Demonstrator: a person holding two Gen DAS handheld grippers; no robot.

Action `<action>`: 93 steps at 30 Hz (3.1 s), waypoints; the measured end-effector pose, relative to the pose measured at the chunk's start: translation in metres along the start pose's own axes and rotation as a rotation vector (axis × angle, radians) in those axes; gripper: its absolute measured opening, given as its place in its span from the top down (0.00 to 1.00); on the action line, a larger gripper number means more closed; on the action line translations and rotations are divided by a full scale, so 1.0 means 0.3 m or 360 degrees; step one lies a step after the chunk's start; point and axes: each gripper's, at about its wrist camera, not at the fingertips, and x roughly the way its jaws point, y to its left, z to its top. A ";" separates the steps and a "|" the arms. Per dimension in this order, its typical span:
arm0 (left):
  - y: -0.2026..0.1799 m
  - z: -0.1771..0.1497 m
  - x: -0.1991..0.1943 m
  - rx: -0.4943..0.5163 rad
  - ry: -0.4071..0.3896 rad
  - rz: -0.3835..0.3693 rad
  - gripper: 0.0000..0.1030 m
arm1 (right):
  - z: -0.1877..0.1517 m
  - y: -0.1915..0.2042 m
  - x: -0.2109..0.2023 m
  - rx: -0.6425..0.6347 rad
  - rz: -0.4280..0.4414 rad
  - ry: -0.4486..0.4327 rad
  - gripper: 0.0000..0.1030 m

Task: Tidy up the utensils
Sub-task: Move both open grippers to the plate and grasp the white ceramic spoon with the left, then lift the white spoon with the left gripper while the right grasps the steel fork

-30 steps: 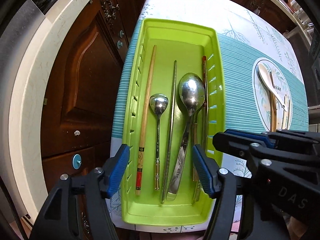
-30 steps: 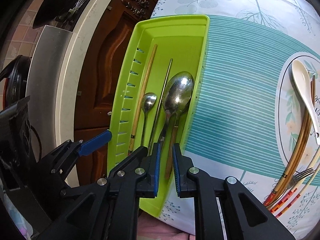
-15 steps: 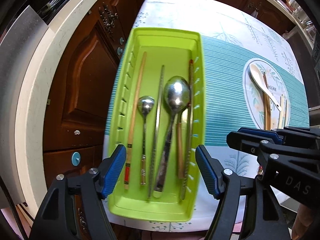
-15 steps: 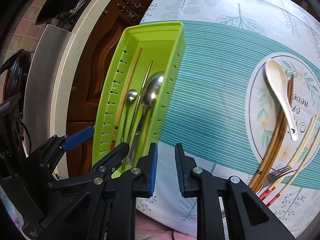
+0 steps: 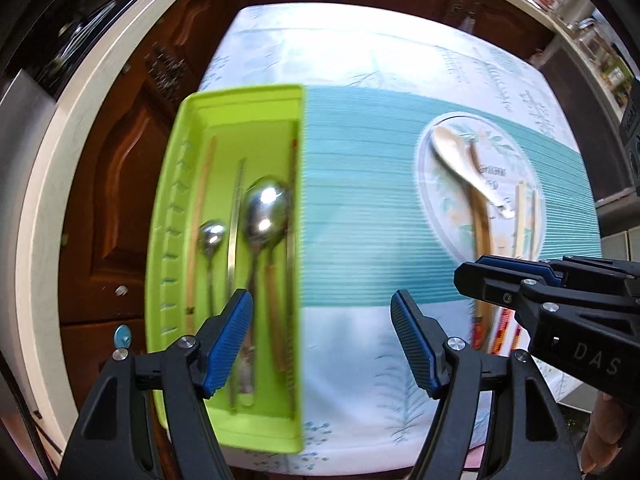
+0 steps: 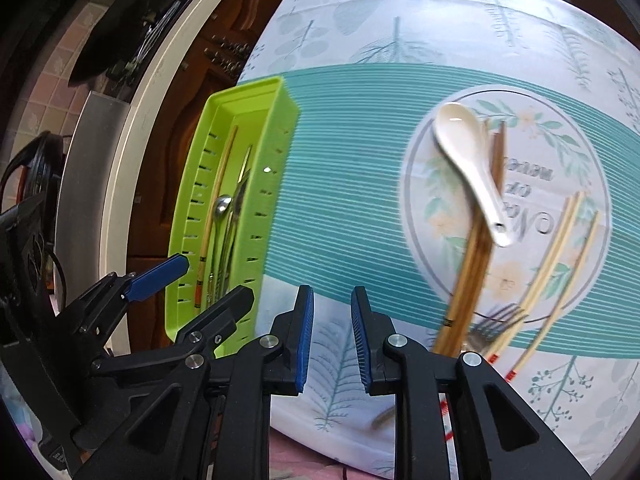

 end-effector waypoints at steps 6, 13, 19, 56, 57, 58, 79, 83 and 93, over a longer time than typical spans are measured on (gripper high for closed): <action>-0.105 0.053 -0.005 0.0063 -0.0045 -0.0084 0.32 | -0.043 -0.143 -0.113 0.0043 0.0002 -0.0117 0.81; -0.190 0.116 0.050 -0.0014 0.0049 -0.0303 0.32 | -0.094 -0.310 -0.181 0.0161 -0.0024 -0.0187 0.81; -0.238 0.195 0.125 -0.0154 0.0118 -0.0485 0.32 | -0.120 -0.413 -0.165 0.0250 -0.0035 -0.0209 0.81; -0.311 0.330 0.364 -0.0405 0.0360 -0.0431 0.99 | 0.029 -0.585 -0.041 0.0294 0.0025 -0.0171 0.81; -0.311 0.327 0.361 -0.0393 0.0360 -0.0428 0.99 | 0.028 -0.584 -0.039 0.0293 0.0029 -0.0169 0.81; -0.310 0.325 0.358 -0.0388 0.0360 -0.0429 0.99 | 0.029 -0.583 -0.038 0.0292 0.0032 -0.0167 0.81; -0.172 0.135 0.218 -0.0129 0.0372 -0.0419 1.00 | -0.097 -0.501 0.008 0.0337 -0.0020 -0.0076 0.75; -0.196 0.085 0.248 -0.0038 0.0417 -0.0431 0.99 | -0.108 -0.478 0.017 0.0299 -0.0043 -0.0069 0.75; -0.247 0.103 0.269 0.0059 0.0368 -0.0441 0.84 | -0.145 -0.471 0.026 0.0281 -0.0071 -0.0072 0.75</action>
